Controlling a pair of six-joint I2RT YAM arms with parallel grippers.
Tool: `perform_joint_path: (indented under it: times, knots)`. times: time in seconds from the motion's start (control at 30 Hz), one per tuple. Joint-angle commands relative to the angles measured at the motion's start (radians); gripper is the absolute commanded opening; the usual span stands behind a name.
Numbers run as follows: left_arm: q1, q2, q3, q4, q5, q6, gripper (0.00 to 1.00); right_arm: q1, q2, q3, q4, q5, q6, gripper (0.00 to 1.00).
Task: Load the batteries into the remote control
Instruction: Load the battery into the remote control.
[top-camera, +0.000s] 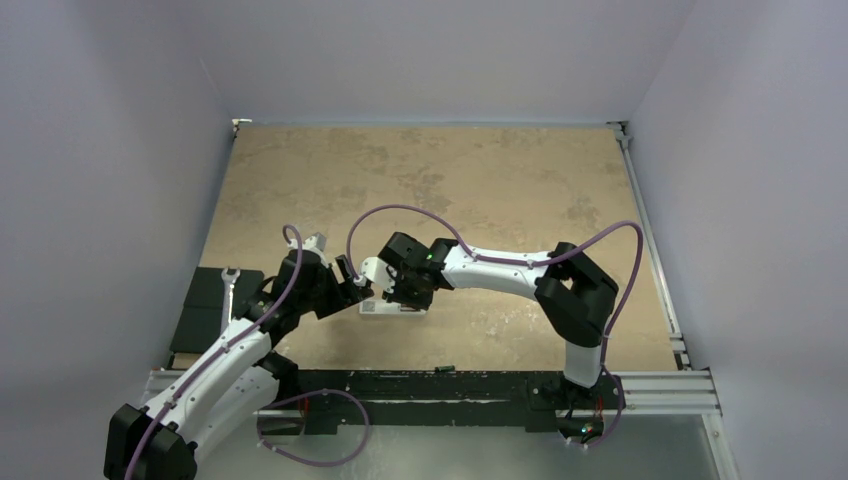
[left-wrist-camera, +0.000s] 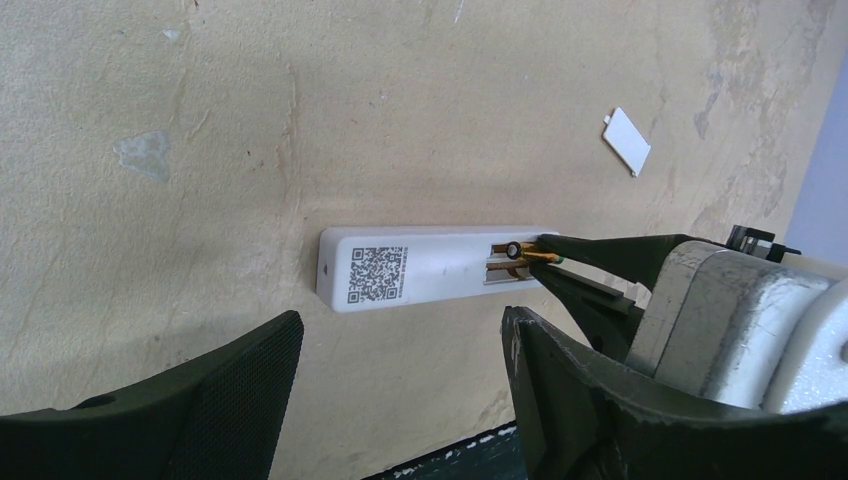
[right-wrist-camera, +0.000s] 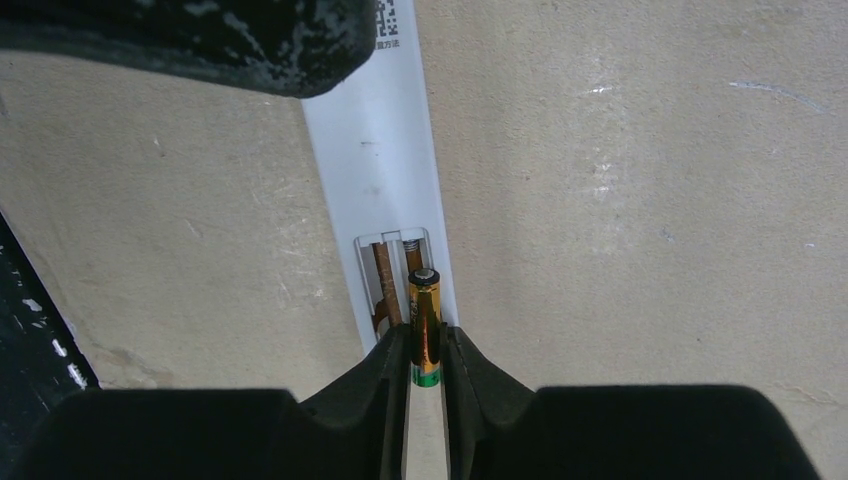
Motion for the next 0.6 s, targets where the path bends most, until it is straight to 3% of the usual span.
perform_joint_path:
  times: [0.0, 0.57]
  knots:
    - [0.006, 0.0, -0.004, 0.039, 0.009, 0.002, 0.73, 0.007, -0.048, 0.012, 0.009, 0.011, 0.009, 0.24]
    - [0.006, 0.004, -0.003, 0.041, 0.009, 0.002, 0.73, 0.013, -0.063, 0.011, 0.015, 0.02, 0.009, 0.26]
